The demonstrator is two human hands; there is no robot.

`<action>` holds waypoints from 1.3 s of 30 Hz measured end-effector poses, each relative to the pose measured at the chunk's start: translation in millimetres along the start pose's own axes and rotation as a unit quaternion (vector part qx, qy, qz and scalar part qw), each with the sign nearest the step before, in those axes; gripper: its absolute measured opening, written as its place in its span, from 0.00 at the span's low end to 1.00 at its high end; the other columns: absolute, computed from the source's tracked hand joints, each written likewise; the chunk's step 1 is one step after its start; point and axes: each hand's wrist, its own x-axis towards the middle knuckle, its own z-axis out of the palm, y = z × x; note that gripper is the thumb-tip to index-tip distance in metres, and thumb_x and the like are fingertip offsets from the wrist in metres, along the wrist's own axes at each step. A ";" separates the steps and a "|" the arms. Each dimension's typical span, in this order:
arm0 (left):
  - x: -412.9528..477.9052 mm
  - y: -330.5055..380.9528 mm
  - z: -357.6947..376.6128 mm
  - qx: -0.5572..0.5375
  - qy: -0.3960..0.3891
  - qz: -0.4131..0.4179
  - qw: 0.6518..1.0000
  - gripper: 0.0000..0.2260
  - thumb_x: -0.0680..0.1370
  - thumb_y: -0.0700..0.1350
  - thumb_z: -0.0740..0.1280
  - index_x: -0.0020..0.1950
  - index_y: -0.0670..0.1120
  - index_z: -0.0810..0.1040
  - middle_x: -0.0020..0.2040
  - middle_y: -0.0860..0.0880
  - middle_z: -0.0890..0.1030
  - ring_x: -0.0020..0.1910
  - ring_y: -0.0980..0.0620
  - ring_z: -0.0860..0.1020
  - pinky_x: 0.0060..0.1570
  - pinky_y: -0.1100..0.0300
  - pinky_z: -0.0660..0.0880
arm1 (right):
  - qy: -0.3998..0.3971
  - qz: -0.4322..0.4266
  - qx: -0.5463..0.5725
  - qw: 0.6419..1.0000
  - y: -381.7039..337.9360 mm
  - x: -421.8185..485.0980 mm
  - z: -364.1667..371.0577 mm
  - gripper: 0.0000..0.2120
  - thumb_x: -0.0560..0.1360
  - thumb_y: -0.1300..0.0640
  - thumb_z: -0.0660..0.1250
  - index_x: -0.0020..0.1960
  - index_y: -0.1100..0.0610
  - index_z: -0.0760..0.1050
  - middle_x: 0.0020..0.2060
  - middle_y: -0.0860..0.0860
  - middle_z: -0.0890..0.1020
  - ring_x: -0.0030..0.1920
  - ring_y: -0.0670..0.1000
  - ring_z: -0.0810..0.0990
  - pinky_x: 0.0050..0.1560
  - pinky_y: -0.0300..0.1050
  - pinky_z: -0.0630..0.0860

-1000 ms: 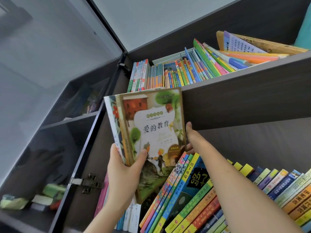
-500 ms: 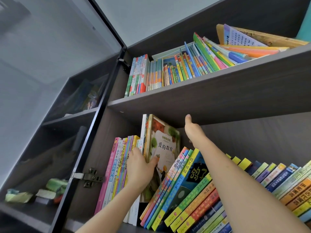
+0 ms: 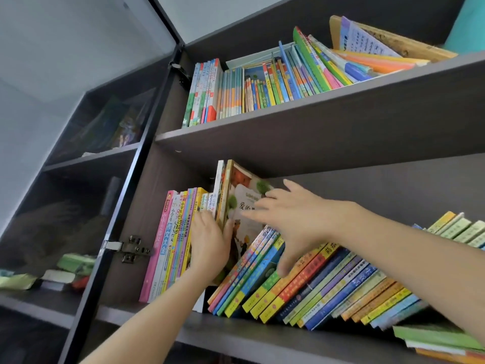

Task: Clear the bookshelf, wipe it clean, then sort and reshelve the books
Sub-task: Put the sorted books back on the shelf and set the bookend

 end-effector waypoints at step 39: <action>-14.1 3.8 -59.0 0.092 -0.480 -0.130 0.863 0.20 0.85 0.50 0.47 0.73 0.41 0.61 0.58 0.36 0.78 0.43 0.43 0.83 0.44 0.57 0.81 | 0.082 -0.143 -0.285 0.944 1.8 68.6 16.8 0.36 0.74 0.56 0.69 0.76 0.44 0.55 0.73 0.49 0.65 0.76 0.56 0.55 0.68 0.63 0.29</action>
